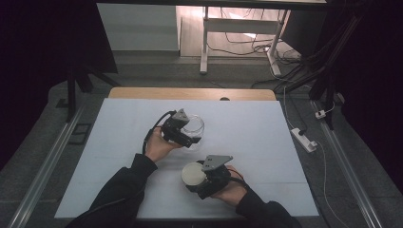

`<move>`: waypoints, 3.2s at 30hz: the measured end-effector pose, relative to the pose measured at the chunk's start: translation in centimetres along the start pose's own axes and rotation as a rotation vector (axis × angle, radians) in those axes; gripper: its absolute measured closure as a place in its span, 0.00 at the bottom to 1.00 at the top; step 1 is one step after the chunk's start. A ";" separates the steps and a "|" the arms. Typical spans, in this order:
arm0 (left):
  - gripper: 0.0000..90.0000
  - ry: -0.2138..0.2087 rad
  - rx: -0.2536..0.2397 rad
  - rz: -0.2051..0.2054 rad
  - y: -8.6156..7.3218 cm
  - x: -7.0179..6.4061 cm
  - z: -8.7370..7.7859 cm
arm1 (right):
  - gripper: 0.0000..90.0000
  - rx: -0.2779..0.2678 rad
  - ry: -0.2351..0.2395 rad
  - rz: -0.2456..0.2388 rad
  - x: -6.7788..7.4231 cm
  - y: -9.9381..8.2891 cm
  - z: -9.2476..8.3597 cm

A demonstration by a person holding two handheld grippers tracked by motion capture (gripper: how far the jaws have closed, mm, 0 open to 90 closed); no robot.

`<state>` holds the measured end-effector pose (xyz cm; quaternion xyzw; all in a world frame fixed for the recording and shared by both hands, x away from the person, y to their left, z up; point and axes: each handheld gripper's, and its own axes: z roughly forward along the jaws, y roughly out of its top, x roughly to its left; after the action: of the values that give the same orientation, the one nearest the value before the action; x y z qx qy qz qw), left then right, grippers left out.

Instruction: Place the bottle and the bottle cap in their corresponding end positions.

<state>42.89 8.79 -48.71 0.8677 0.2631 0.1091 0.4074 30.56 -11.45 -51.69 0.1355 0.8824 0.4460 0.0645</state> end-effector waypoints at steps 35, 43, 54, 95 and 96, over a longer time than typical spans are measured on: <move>0.08 0.019 0.037 -0.023 -0.6 0.2 1.9 | 0.08 0.169 -0.043 -0.012 -0.9 -0.9 2.8; 0.07 0.015 0.051 -0.051 -0.5 0.3 1.9 | 0.05 0.163 -0.043 0.029 -0.9 -0.9 2.7; 0.05 0.018 0.106 -0.064 -1.1 0.3 1.6 | 0.03 0.152 -0.050 0.032 -0.8 -0.6 2.3; 0.00 -0.013 0.100 -0.133 -5.0 -1.5 -2.7 | 0.01 0.118 -0.102 0.140 -2.2 -0.6 -0.9; 0.00 -0.015 0.100 -0.136 -5.1 -1.6 -2.8 | 0.01 0.117 -0.106 0.141 -2.2 -0.6 -0.9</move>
<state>38.55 12.46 -50.75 0.8678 0.3234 0.0617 0.3721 32.36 -13.20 -51.66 0.2243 0.8905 0.3895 0.0713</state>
